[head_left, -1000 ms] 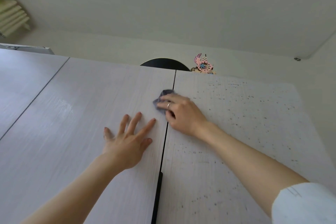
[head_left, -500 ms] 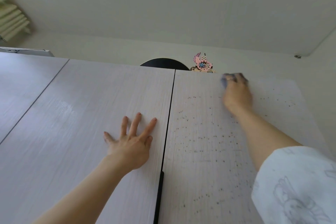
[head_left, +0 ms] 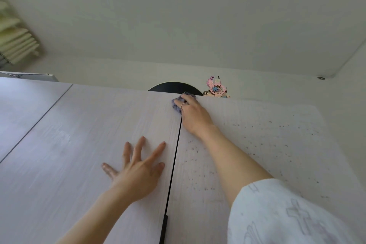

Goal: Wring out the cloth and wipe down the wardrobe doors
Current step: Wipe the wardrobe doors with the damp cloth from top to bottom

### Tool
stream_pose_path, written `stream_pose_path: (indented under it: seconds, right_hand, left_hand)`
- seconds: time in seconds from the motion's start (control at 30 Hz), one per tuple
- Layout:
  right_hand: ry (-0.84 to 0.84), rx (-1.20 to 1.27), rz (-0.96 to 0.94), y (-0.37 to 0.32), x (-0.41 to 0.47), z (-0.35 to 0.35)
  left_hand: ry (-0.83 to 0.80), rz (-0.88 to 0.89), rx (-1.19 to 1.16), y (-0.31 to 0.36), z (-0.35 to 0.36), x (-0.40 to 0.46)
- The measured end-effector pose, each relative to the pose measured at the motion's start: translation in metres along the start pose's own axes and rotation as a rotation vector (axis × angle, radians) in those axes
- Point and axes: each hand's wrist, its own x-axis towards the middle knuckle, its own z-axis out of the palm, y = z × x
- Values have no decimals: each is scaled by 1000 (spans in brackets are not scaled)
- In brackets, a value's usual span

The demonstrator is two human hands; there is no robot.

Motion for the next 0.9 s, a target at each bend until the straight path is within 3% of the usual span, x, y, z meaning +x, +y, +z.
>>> stream_pose_path:
  seconds: [0.13,0.27,0.43,0.57,0.67,0.8,0.9]
  right_hand:
    - [-30,-19,4,31,1,-13]
    - [129,-9,113,102,-28,-39]
    - [301,-49,451,204,-91,-81]
    - [301,-33,657,211,-90,-84]
    - [241,-47,507,171,-66,-64]
    - [68,-22,161,105,-54,-38]
    - [75,-34,107,123,-65,-53]
  left_hand:
    - [7,-88,-69,20,-3,14]
    - [64,-89,-60,21,0,22]
    - [91,-94,-73,21,0,24]
    - [139,-87,-66,24,4,23]
    - [145,-90,-74,22,4,23]
    - [153,-94,-74,22,5,21]
    - [143,-105,-88,24,3,19]
